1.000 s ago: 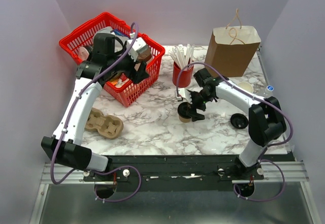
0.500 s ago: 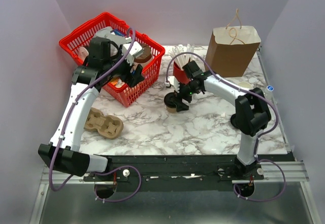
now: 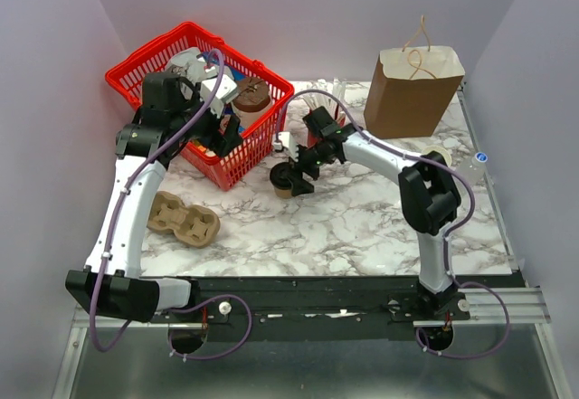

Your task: Pack the takeout coffee

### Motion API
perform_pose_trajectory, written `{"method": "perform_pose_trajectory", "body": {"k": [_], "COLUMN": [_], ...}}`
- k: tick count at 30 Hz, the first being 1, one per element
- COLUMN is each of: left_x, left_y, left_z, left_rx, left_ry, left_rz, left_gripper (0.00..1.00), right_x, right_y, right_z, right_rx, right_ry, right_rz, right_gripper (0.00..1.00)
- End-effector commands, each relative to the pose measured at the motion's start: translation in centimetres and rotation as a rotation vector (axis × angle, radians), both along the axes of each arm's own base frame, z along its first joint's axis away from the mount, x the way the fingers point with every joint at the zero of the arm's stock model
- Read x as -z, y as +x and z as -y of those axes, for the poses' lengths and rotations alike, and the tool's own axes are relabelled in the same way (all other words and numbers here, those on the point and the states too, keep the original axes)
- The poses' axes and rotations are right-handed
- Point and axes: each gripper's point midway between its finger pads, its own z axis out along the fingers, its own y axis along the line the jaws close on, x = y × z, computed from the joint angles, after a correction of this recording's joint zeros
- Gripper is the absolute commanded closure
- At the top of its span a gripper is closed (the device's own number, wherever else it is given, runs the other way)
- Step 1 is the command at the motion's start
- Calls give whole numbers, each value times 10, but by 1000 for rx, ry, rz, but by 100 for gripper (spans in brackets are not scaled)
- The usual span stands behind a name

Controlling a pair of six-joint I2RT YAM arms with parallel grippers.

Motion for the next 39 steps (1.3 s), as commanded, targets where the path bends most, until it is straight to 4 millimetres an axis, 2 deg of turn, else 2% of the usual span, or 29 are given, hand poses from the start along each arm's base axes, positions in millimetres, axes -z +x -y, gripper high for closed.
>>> {"method": "perform_pose_trajectory", "body": {"k": [1, 6, 8, 12, 15, 19, 21, 23, 27, 33, 34, 36, 38, 39], "left_x": [-5, -11, -12, -15, -16, -16, -17, -16, -13, 0, 3, 10, 18, 23], "left_y": [-1, -1, -3, -11, -16, -23, -27, -30, -39, -59, -64, -75, -83, -89], "left_z": [-18, -33, -37, -40, -43, -47, -48, -51, -54, -63, -63, -67, -71, -73], "left_rx": [-105, -173, -183, -196, -207, -217, -222, -226, -240, -240, -233, -224, -230, -227], "left_ry": [-2, -2, 1, -4, -7, -5, -2, 5, 8, 54, 66, 99, 128, 142], "left_rz": [-7, 1, -1, -1, -1, 2, 5, 4, -3, -36, -45, -67, -90, -113], "left_gripper": [11, 10, 10, 10, 10, 10, 9, 9, 8, 7, 7, 7, 7, 7], "right_x": [-5, -1, -5, 3, 5, 4, 1, -7, -9, -7, -14, -13, -27, -21], "right_y": [-4, -8, -5, -18, -20, -14, -14, -13, -9, -10, -9, -11, -13, -17], "right_z": [-45, -74, -86, -106, -117, -126, -126, -126, -119, -94, -90, -79, -72, -65], "right_rx": [-40, -46, -39, -51, -35, -2, 11, 13, 53, 102, 110, 115, 103, 89], "right_ry": [81, 108, 128, 128, 127, 150, 162, 178, 152, 100, 108, 106, 122, 107], "right_rz": [-10, -17, -16, -45, -32, -7, -6, 11, 22, -8, -5, -20, 4, 10], "right_gripper": [14, 14, 14, 14, 14, 5, 0, 0, 0, 0, 0, 0, 0, 0]}}
